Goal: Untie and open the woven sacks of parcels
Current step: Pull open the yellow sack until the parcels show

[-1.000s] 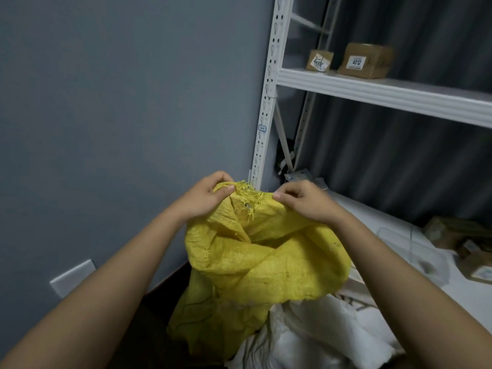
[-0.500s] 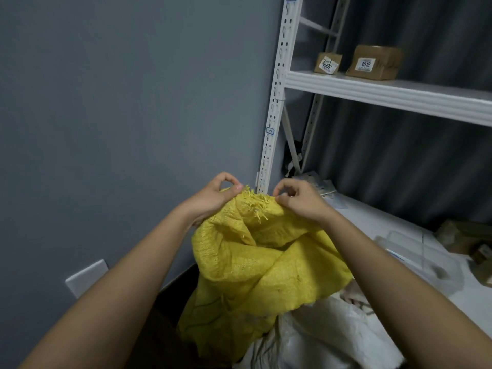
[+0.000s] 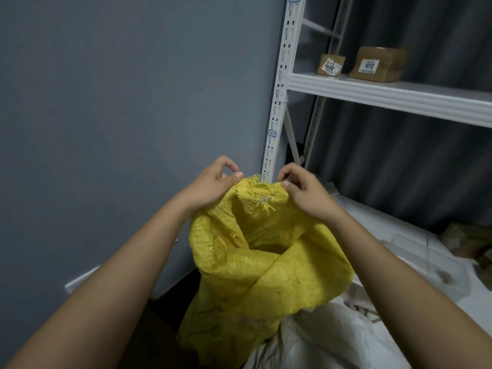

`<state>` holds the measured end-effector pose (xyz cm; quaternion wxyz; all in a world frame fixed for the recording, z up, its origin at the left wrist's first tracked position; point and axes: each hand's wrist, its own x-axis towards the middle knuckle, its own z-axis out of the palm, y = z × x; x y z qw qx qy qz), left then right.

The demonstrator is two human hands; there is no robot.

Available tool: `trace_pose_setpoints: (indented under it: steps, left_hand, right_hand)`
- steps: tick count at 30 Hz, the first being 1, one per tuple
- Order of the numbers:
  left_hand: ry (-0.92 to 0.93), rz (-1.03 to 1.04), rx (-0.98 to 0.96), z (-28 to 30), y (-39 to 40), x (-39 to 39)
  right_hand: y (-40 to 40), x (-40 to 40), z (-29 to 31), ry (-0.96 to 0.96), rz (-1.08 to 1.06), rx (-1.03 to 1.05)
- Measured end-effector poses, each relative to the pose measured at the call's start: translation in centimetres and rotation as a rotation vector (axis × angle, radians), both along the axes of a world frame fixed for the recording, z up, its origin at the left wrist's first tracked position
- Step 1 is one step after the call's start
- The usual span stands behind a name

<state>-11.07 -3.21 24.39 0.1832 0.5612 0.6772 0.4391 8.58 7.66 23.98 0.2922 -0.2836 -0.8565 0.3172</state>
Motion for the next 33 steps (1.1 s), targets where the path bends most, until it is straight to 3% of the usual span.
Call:
trace_pose_setpoints:
  steps: [3,9,12,16,18,20,22,24,25,27,29,31,33]
  left_hand:
    - [-0.022,-0.040,0.019,-0.5,0.1,-0.3]
    - [0.192,-0.126,-0.139,-0.6,-0.3,-0.9]
    - [0.192,-0.198,-0.217,-0.7,-0.6,-0.8]
    - [0.372,-0.131,-0.255,-1.1,-0.1,-0.2]
    - [0.420,-0.083,-0.322,-1.8,0.2,0.7]
    - [0.302,-0.028,-0.327,-2.6,0.5,1.2]
    - [-0.013,-0.019,-0.332,-2.8,0.5,1.3]
    - [-0.302,-0.035,-0.329,-3.1,0.3,1.3]
    - [-0.305,-0.062,-0.323,-3.4,0.4,1.1]
    - [-0.100,-0.103,-0.293,-3.8,0.1,1.4]
    - [0.024,-0.152,-0.245,-4.0,-0.1,1.5]
    - [-0.060,-0.155,-0.275,-3.9,-0.3,0.8]
    - [-0.102,-0.130,-0.383,-4.2,-0.3,0.0]
  right_hand:
    - [-0.1,0.0,-1.0,-0.105,0.033,0.133]
    - [0.7,0.2,-1.3,-0.329,0.151,0.330]
    - [1.1,-0.2,-1.4,-0.252,0.133,0.148]
    - [0.6,-1.3,-1.7,-0.209,0.088,-0.284]
    - [0.0,-1.8,-2.2,-0.239,0.069,-0.396]
    - [-0.3,-2.1,-2.6,-0.311,0.055,-0.230]
    - [-0.2,-2.0,-3.0,-0.298,0.025,-0.093]
    - [-0.1,-2.0,-3.2,-0.265,0.012,-0.209]
    - [-0.2,-2.0,-3.3,-0.256,0.027,-0.345]
    - [-0.6,-2.0,-3.5,-0.269,0.058,-0.575]
    - [-0.6,-1.1,-3.2,-0.311,0.094,-0.462]
    - [-0.3,0.1,-2.7,-0.341,0.125,-0.155]
    - [0.0,0.9,-2.3,-0.313,0.156,0.000]
